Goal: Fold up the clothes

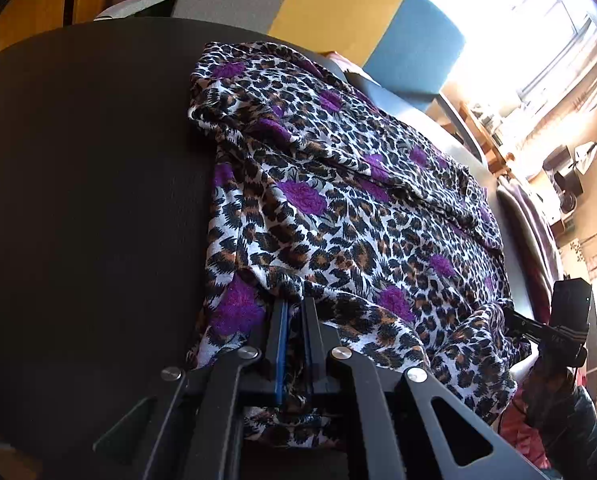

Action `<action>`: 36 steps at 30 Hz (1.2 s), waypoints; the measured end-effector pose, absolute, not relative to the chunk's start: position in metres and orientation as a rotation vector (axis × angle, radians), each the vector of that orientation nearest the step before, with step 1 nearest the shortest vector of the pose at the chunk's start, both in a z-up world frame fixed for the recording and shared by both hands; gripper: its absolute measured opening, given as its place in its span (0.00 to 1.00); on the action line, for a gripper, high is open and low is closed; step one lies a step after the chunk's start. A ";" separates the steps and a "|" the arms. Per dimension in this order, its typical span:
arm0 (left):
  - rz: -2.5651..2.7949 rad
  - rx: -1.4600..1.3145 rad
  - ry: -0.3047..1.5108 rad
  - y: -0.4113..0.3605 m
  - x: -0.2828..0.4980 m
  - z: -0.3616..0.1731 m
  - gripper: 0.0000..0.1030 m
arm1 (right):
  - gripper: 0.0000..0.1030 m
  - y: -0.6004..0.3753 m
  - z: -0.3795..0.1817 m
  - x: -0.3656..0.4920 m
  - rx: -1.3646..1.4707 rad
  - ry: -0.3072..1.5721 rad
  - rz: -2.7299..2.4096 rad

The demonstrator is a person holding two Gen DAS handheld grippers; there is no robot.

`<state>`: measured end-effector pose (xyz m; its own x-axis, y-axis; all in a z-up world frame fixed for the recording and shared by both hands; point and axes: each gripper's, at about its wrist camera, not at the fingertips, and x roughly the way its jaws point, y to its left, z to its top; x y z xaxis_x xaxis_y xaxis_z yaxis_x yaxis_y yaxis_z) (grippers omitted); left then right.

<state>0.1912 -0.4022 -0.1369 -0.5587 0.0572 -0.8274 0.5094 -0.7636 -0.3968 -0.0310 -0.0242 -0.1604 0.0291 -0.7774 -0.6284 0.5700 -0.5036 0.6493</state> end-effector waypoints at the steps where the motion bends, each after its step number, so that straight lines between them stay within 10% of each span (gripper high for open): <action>1: -2.384 1.306 0.923 -0.398 0.198 -0.136 0.05 | 0.05 -0.019 -0.161 -0.026 1.282 -0.253 -1.671; 25: -2.104 0.910 1.536 -0.521 0.170 -0.128 0.06 | 0.13 -0.060 -0.145 -0.128 1.280 -0.539 -1.822; 29: -2.041 0.934 1.619 -0.531 0.173 -0.142 0.17 | 0.39 -0.052 -0.151 -0.137 1.311 -0.599 -1.810; 36: -2.081 0.929 1.578 -0.521 0.208 -0.131 0.23 | 0.54 -0.042 -0.144 -0.120 1.240 -0.627 -1.695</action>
